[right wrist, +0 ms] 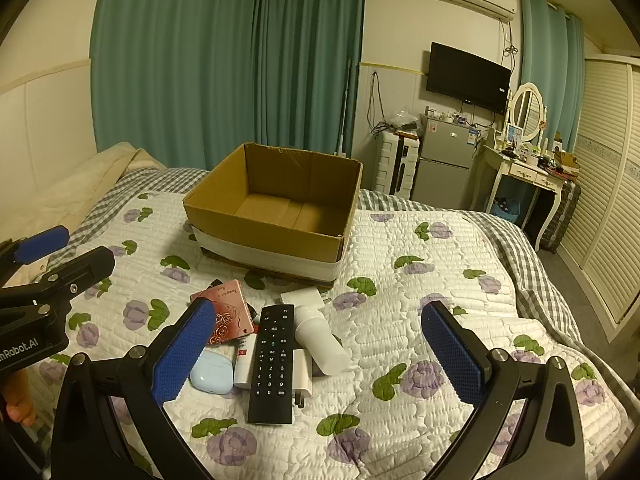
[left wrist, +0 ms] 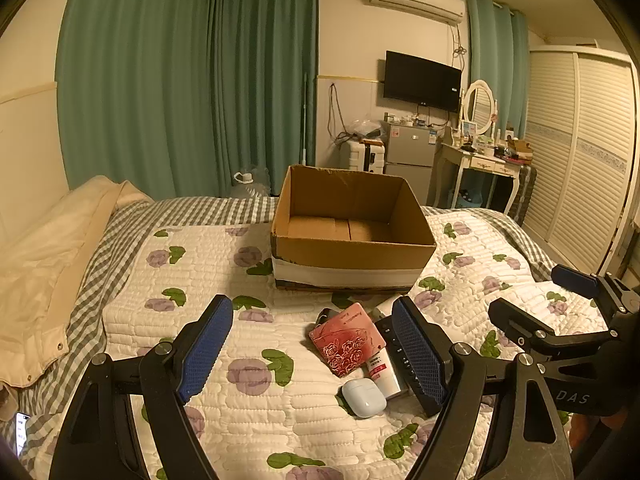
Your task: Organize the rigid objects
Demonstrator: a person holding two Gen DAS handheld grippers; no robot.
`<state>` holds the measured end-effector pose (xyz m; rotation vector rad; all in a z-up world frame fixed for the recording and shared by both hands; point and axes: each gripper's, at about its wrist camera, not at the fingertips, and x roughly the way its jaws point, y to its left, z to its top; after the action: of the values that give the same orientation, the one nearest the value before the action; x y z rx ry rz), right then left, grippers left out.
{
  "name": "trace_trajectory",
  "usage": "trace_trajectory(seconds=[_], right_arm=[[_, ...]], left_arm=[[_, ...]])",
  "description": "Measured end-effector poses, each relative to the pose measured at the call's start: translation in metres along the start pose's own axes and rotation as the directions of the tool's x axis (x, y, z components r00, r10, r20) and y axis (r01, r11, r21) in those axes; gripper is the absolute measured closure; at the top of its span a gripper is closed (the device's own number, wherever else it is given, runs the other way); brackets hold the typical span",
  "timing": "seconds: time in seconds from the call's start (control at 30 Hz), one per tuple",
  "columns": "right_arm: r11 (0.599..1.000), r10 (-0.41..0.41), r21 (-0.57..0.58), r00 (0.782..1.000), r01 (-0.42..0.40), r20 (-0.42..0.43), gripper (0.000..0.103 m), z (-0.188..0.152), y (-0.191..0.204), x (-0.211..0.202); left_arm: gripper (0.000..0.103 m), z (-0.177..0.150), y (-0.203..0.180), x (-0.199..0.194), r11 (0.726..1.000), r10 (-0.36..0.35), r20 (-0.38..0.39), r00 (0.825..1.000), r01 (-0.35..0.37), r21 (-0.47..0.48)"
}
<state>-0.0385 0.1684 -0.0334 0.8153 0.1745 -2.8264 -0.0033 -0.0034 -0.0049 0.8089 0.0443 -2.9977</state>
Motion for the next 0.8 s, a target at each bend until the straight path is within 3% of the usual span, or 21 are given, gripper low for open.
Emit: trace_trajectory(seconds=[0.8], right_arm=[[1.000,0.003,0.001,1.000,-0.003,-0.004,0.000,-0.0017,-0.0001,0.0019]], left_arm=[[0.018,-0.0005,0.0008,0.0002,1.000,-0.001,0.000,1.000,0.001,0.001]])
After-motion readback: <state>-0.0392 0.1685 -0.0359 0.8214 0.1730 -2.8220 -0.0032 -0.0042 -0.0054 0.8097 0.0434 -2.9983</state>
